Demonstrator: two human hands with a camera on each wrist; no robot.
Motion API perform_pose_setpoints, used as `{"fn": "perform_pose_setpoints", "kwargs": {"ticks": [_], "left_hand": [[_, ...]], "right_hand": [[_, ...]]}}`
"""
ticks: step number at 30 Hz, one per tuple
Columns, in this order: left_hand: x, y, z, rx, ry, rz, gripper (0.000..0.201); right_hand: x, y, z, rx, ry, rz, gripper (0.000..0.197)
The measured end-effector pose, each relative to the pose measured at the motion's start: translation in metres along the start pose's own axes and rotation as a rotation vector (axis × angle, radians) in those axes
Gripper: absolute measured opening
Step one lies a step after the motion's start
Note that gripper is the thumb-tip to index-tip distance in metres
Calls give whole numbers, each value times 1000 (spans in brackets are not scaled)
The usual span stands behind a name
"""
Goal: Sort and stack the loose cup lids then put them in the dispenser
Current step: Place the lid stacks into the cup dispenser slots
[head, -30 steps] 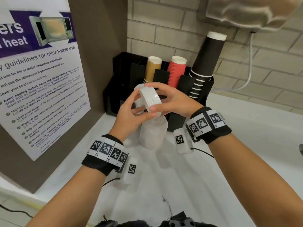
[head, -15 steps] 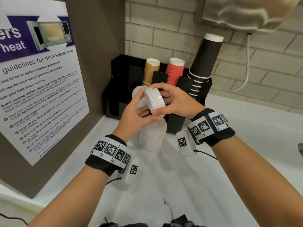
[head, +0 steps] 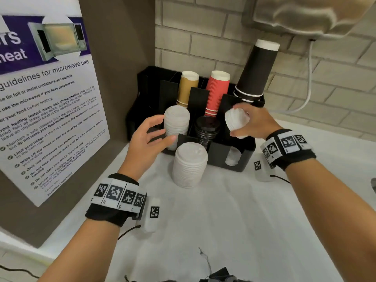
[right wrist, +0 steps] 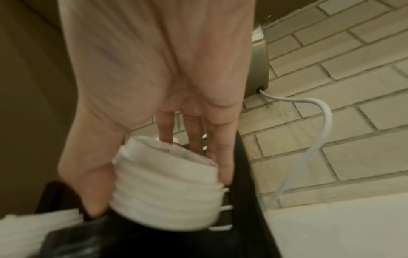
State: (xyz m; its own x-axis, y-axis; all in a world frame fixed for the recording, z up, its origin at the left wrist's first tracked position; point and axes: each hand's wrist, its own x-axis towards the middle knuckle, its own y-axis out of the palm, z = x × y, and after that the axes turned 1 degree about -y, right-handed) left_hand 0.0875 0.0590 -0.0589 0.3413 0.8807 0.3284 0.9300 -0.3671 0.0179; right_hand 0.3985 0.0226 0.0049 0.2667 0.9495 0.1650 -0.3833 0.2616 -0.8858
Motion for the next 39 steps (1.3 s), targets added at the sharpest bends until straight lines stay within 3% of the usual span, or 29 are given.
{"fn": "perform_pose_setpoints", "kwargs": {"ticks": [4,13,18,25,26,30,32,34,36,38,39], "left_hand": [[-3,-3,0,3,-19,-9,48],[-3,-4,7,44,-41,-11,40],[-6,-4,8,61,-40,-11,38],[-7,-6,8,64,-33,-11,37],[-8,-7,8,65,-30,-14,37],[-8,-8,8,72,-27,-27,36],[-8,-8,8,79,-26,-27,36],[-8,-8,8,80,-27,-30,35],[-8,-9,7,78,-31,-38,32],[-8,-8,8,68,-28,-44,28],[-8,-7,8,60,-25,-45,28]], "right_hand": [[-2,14,-6,-207,36,94,89],[-9,35,9,-521,73,250,69],[-8,52,9,-551,126,368,77],[0,52,5,-561,144,560,103],[1,50,5,-579,140,563,98],[0,56,-1,-639,57,597,49],[-1,55,-2,-647,62,614,39],[1,47,1,-620,56,585,32],[3,38,10,-524,-36,395,22],[-5,37,32,-246,-139,203,23],[-13,39,47,-86,-154,189,25]]}}
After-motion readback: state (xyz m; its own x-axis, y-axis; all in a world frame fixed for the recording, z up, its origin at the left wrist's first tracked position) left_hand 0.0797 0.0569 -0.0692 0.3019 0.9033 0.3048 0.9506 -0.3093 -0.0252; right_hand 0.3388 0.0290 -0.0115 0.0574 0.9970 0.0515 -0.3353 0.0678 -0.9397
